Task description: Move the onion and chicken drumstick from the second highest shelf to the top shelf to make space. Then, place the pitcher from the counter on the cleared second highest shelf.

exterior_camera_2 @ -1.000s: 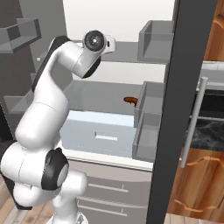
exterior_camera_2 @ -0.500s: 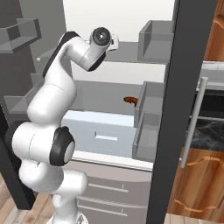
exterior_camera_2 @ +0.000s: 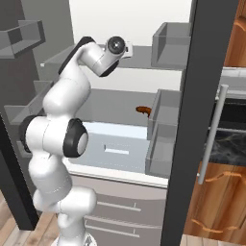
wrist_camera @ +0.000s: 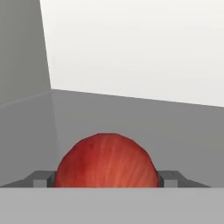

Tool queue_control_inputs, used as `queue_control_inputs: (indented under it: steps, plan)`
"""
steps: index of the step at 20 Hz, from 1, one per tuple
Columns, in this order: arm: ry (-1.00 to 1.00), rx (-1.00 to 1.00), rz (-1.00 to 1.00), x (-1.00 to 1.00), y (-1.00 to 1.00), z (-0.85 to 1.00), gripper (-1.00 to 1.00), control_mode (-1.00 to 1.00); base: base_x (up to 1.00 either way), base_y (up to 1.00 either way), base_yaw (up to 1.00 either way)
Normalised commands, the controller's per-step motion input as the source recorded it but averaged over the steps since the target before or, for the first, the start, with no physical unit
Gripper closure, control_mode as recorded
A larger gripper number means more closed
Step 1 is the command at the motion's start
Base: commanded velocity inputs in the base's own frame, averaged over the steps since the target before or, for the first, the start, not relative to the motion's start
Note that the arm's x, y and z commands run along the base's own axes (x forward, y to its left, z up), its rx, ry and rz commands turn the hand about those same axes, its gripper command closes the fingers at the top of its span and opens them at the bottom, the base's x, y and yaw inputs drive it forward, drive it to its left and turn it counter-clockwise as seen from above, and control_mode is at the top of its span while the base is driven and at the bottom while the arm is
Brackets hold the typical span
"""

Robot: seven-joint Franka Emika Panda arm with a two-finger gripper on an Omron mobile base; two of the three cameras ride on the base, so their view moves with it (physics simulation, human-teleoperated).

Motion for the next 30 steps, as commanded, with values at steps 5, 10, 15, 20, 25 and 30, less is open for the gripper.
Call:
queue_control_inputs:
  steps: [5,10,15,20,25,30]
  plan:
    - [0.08,0.00,0.00,0.94,0.10,-0.03,1.00,-1.00,0.00,0.00,0.00]
    - [0.02,0.00,0.00,0.75,0.19,-0.30,-1.00,-1.00,0.00,0.00,0.00]
    - [0.00,0.00,0.00,0.31,0.08,-0.50,-1.00,-1.00,0.00,0.00,0.00]
    - [-0.08,0.00,0.00,0.01,0.00,-0.61,-1.00,-1.00,0.00,0.00,0.00]
    - [-0.15,0.00,-0.03,0.00,0.00,-0.63,-1.00,-1.00,0.00,0.00,0.00]
    - [-0.05,0.00,-0.05,-0.15,0.01,-0.35,-1.00,-1.00,0.00,0.00,0.00]
